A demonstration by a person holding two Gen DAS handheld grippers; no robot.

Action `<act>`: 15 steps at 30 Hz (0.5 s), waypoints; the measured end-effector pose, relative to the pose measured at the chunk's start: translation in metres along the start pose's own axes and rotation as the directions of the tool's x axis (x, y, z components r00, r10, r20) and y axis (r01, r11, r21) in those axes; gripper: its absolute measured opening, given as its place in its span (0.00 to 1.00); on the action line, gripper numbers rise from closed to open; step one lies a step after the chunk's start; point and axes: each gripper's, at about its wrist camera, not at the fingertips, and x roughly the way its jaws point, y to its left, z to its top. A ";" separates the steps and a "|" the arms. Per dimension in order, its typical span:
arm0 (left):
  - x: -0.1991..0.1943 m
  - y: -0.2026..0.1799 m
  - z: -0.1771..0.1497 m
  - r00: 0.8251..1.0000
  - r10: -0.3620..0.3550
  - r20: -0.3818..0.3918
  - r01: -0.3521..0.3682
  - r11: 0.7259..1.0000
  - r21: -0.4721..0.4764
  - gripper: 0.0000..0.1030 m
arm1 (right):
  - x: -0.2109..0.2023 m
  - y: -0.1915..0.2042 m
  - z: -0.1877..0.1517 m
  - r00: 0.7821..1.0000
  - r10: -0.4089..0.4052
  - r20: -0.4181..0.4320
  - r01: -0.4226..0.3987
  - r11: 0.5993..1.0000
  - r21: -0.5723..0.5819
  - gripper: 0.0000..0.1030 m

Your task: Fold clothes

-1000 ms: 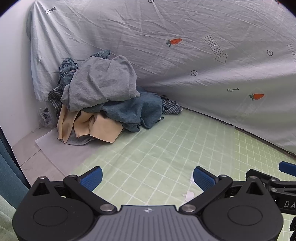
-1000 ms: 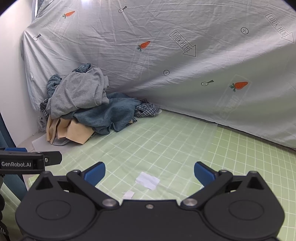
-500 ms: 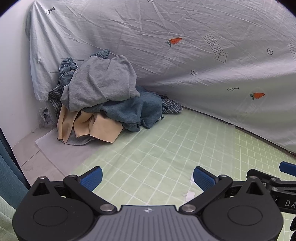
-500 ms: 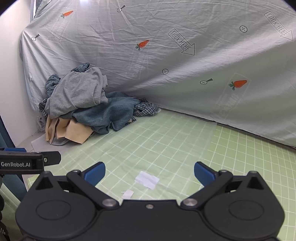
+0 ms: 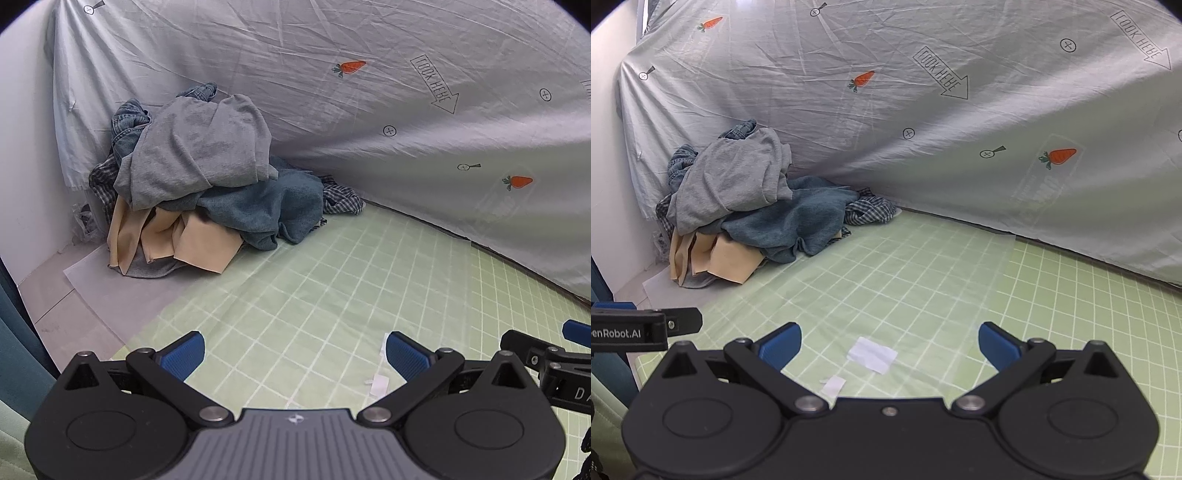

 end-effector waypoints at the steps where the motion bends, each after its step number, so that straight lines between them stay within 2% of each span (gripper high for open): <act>1: 0.002 0.000 0.001 1.000 -0.001 -0.005 0.001 1.000 -0.002 1.00 | 0.002 -0.001 0.001 1.000 -0.003 -0.002 0.003 1.000 -0.002 1.00; 10: 0.034 0.008 0.024 0.999 0.022 -0.034 -0.024 0.998 -0.052 1.00 | 0.028 -0.009 0.017 1.000 -0.002 -0.004 0.002 1.000 -0.012 1.00; 15: 0.063 0.021 0.050 0.998 0.051 -0.046 -0.054 0.996 -0.068 1.00 | 0.061 -0.006 0.044 1.000 0.018 -0.002 -0.018 0.999 -0.030 1.00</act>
